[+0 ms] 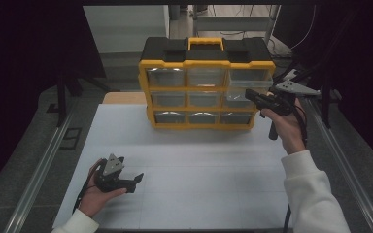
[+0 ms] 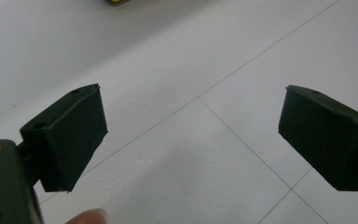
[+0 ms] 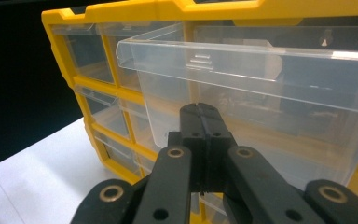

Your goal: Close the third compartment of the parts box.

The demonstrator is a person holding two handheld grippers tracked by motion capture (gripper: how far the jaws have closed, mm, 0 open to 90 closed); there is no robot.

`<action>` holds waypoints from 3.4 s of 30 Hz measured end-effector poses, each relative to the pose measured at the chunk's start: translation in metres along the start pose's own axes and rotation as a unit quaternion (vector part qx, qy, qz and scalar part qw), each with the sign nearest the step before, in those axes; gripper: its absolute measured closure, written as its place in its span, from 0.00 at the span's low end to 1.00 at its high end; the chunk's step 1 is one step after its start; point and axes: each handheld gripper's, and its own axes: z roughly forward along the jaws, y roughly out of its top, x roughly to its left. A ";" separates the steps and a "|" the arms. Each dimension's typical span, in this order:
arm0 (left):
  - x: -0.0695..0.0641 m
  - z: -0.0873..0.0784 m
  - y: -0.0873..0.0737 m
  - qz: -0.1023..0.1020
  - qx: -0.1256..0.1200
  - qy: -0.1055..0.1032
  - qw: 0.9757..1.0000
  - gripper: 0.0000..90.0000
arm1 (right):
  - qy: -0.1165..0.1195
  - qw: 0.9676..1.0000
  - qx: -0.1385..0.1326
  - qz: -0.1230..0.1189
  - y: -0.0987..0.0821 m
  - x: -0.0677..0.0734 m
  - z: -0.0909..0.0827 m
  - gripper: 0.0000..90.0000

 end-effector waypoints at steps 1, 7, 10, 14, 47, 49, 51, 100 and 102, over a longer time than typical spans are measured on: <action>0.000 0.000 0.000 0.000 0.000 0.000 1.000 0.09 | -0.001 1.000 0.000 0.000 0.000 -0.001 0.001 1.00; 0.000 0.000 0.000 0.000 0.000 0.000 1.000 0.09 | -0.004 1.000 0.001 0.002 0.003 -0.003 0.006 1.00; 0.000 0.000 0.000 0.000 0.000 -0.001 1.000 0.09 | -0.005 1.000 -0.001 0.000 0.004 -0.005 0.007 1.00; 0.000 0.000 0.000 0.000 -0.002 -0.002 1.000 0.09 | -0.005 1.000 -0.002 0.001 0.006 -0.006 0.009 1.00; 0.001 0.000 0.000 0.000 -0.001 -0.001 1.000 0.09 | -0.033 0.999 -0.004 0.010 0.011 -0.018 0.028 1.00; 0.001 0.000 0.000 0.000 -0.002 -0.001 1.000 0.09 | -0.035 0.999 -0.005 0.011 0.011 -0.018 0.029 1.00; 0.001 -0.001 0.000 0.000 -0.002 -0.001 1.000 0.09 | -0.036 0.999 -0.006 0.011 0.011 -0.019 0.030 1.00; 0.000 0.000 0.001 -0.002 -0.002 -0.001 1.000 0.09 | 0.042 0.999 -0.014 -0.026 -0.006 0.014 0.007 0.97; 0.000 0.000 0.001 -0.002 -0.003 -0.001 1.000 0.09 | 0.054 0.998 -0.013 -0.025 -0.010 0.017 0.005 0.89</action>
